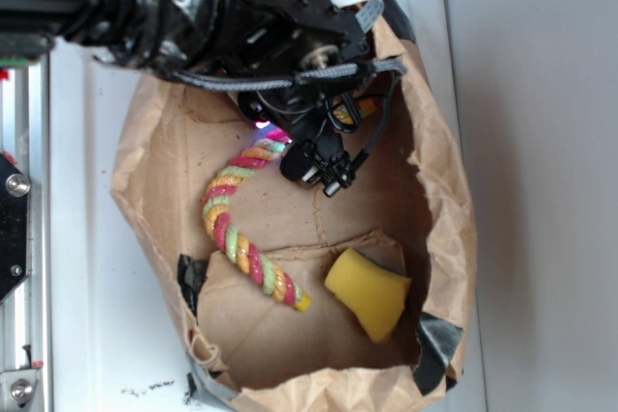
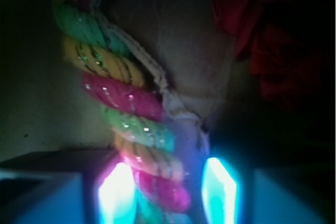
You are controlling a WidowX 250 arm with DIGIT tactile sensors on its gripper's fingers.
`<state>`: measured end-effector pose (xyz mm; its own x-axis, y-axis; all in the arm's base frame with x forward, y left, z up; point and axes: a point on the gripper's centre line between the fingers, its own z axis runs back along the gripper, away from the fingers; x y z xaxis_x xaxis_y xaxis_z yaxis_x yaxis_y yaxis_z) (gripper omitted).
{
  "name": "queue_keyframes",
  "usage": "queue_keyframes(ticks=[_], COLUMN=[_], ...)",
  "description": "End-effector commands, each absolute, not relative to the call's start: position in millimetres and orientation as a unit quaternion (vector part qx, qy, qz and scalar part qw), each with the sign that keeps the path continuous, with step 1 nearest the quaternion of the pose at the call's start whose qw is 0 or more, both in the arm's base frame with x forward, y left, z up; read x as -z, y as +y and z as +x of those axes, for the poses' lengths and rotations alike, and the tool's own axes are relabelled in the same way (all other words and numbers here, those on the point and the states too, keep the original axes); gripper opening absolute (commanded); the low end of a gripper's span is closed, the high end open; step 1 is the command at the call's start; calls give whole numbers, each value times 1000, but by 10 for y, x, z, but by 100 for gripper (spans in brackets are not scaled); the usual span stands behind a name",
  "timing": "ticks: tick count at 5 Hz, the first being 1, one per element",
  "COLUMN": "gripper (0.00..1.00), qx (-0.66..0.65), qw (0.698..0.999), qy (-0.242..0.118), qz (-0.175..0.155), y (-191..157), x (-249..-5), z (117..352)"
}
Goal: Grab the multicolored rope.
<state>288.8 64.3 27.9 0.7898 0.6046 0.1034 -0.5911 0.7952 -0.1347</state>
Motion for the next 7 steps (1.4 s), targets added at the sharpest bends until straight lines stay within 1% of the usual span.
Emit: queue_keyframes(ticks=[1, 2, 3, 4, 5, 6, 7], gripper=[0, 0, 0, 0, 0, 0, 0], qx=[-305, -295, -272, -230, -174, -166, -136], qw=[945, 947, 952, 959, 964, 962, 969], qy=[-107, -115, -131, -156, -183, -181, -157], qz=[-45, -46, -46, -62, -85, -117, -135], y=[616, 594, 528, 427, 499, 399, 430], x=[-454, -469, -500, -548, -1045, -1390, -1585], z=[2969, 2942, 2871, 2738, 2725, 2609, 2715])
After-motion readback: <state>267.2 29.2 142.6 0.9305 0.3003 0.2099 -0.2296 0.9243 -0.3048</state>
